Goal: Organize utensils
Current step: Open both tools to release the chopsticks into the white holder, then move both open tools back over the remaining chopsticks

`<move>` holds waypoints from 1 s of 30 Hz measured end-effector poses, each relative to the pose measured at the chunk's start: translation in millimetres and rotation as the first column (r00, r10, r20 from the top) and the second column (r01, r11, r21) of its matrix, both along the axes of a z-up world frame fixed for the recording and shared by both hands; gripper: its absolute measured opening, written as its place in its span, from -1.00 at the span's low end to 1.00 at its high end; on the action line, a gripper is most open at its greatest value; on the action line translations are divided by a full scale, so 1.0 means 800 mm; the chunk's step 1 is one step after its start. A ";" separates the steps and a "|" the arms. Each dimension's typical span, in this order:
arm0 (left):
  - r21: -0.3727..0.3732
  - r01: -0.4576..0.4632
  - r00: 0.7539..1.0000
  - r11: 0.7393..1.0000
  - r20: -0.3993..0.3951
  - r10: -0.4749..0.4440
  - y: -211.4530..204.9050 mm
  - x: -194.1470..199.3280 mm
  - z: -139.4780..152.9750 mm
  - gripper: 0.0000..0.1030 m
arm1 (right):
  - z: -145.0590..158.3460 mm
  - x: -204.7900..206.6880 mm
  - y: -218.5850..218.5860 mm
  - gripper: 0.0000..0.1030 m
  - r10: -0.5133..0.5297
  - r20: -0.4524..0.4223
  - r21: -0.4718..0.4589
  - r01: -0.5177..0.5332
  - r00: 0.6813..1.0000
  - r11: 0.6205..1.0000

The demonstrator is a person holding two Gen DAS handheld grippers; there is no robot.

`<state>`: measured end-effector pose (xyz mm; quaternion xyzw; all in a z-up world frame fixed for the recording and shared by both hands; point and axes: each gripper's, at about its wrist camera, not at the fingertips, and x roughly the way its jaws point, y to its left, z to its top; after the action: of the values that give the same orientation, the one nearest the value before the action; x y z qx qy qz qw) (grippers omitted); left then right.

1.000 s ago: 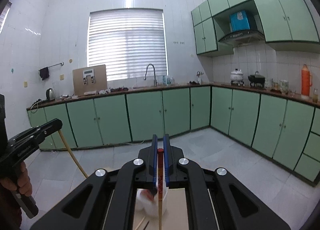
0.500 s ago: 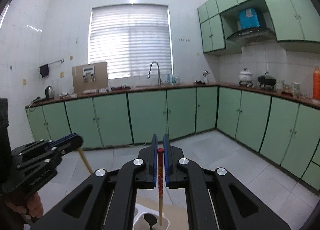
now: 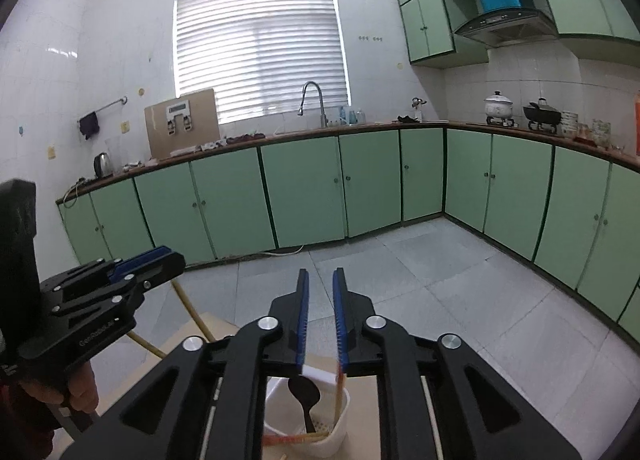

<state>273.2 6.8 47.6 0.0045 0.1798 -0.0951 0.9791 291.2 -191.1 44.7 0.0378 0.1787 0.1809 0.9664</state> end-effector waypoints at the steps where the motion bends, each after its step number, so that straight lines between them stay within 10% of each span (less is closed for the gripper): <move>1: 0.001 -0.003 1.000 1.000 0.006 0.003 0.000 -0.005 0.000 -0.49 | 0.001 -0.006 -0.002 -0.47 -0.010 0.009 0.001 0.010 1.000 1.000; 7: 0.008 -0.018 0.998 1.000 0.068 0.018 0.009 -0.073 -0.005 0.11 | -0.003 -0.073 -0.025 0.38 -0.122 0.093 0.017 0.121 0.988 0.992; 11: -0.032 -0.028 0.999 0.999 0.044 0.029 0.019 -0.115 -0.025 0.28 | -0.028 -0.119 -0.037 0.60 -0.178 0.088 0.045 0.174 0.980 0.984; 30: 0.068 -0.074 0.954 0.995 -0.286 0.090 0.038 -0.230 -0.206 0.33 | -0.207 -0.258 0.009 0.51 -0.241 -0.211 -0.027 0.240 0.948 0.970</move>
<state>89.1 36.9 -117.5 0.0110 0.3232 -0.0490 0.9450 84.7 -183.9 -120.8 0.0782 0.2749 0.0567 0.9566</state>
